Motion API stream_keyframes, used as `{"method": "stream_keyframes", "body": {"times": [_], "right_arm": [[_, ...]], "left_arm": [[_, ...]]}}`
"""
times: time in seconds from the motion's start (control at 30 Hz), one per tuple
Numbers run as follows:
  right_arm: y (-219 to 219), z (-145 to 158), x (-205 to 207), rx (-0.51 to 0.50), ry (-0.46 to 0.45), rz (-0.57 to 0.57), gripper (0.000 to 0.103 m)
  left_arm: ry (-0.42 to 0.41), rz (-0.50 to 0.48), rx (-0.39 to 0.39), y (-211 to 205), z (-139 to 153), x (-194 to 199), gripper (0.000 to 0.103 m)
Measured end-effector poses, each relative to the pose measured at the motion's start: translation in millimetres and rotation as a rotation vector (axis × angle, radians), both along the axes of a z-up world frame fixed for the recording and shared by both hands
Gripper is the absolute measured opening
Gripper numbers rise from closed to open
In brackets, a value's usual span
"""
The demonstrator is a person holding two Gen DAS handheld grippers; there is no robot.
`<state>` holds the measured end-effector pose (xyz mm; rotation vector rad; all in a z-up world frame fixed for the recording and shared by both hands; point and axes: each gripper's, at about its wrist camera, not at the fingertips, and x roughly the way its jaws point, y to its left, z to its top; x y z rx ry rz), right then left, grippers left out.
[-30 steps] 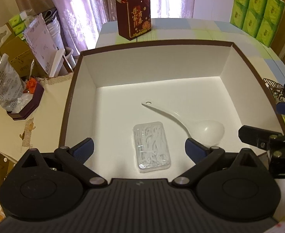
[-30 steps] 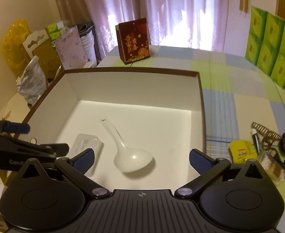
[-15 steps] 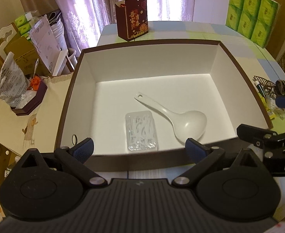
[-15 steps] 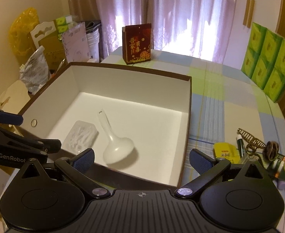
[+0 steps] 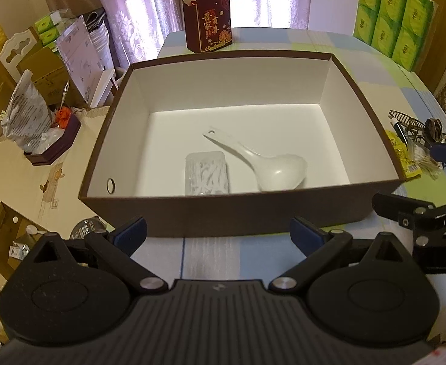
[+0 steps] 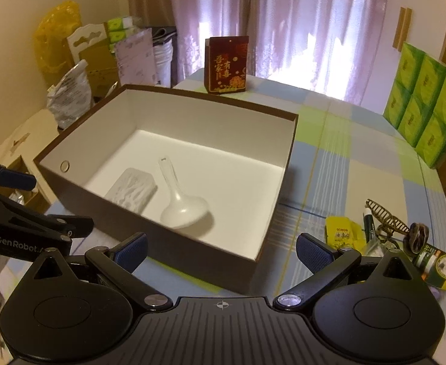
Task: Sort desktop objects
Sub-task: 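Withdraw both tools from the box back toward the remaining items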
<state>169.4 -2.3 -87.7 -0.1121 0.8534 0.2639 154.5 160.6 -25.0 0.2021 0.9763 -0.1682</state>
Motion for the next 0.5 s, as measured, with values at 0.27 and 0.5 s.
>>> {"method": "stream_keyframes", "body": {"times": [0.27, 0.5], "right_arm": [[-27.3, -7.2, -17.4, -0.012, 0.023, 0.022, 0.101], [-55.3, -11.1, -32.2, 0.007, 0.043, 0.014, 0.101]], "left_arm": [[0.025, -0.014, -0.008, -26.4, -6.6, -19.8, 0.099], [0.055, -0.032, -0.018, -49.7, -14.9, -35.2, 0.099]]}}
